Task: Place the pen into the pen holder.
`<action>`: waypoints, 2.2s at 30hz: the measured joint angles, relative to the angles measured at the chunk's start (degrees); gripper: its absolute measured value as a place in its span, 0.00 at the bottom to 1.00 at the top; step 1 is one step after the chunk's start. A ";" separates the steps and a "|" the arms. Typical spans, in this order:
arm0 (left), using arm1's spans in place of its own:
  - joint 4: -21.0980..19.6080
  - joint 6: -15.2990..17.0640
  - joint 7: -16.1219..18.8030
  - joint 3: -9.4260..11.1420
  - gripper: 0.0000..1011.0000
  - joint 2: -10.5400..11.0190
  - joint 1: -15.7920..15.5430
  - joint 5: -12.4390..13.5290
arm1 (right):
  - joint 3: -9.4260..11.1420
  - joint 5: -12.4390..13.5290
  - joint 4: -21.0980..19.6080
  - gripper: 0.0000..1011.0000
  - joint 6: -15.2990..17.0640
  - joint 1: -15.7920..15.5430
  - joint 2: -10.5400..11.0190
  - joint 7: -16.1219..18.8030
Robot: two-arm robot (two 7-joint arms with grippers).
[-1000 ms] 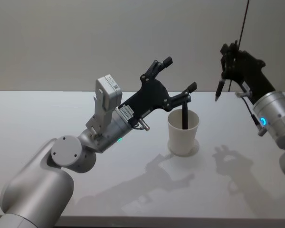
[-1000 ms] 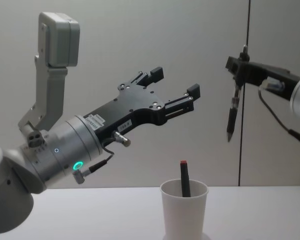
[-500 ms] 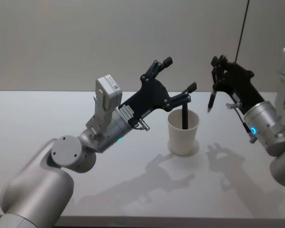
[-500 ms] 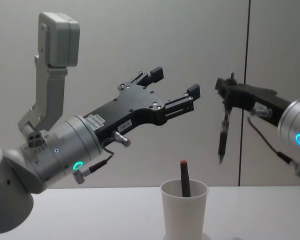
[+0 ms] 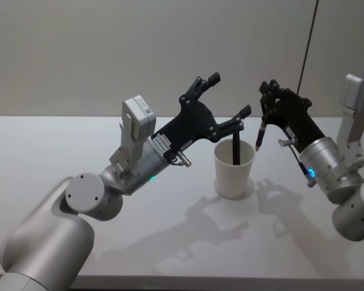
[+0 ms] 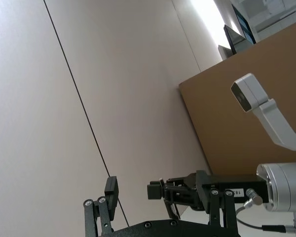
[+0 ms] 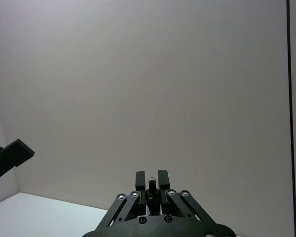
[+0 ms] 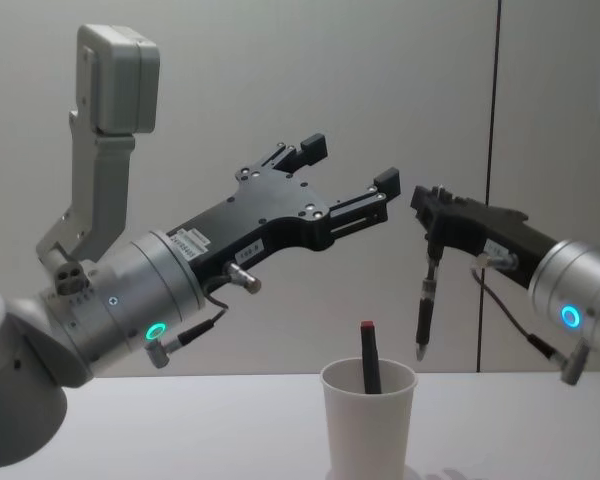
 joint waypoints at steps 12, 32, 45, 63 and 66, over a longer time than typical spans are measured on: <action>0.00 0.00 0.00 0.00 0.99 0.00 0.00 0.00 | -0.51 0.80 5.67 0.15 -4.14 2.13 -1.16 1.69; 0.00 0.00 0.00 0.00 0.99 0.00 0.00 0.00 | -1.35 0.30 11.39 0.35 -7.42 4.64 -2.60 1.80; 0.00 0.00 0.00 0.00 0.99 0.00 0.00 0.00 | -1.57 0.22 11.70 0.77 -7.70 4.85 -2.85 1.78; 0.00 0.00 0.00 0.00 0.99 -0.01 0.00 0.00 | -1.55 0.25 11.25 0.99 -7.37 4.67 -2.82 1.81; 0.00 0.00 0.00 0.00 0.99 0.00 0.00 0.00 | -1.53 0.24 11.19 0.99 -7.31 4.65 -2.81 1.80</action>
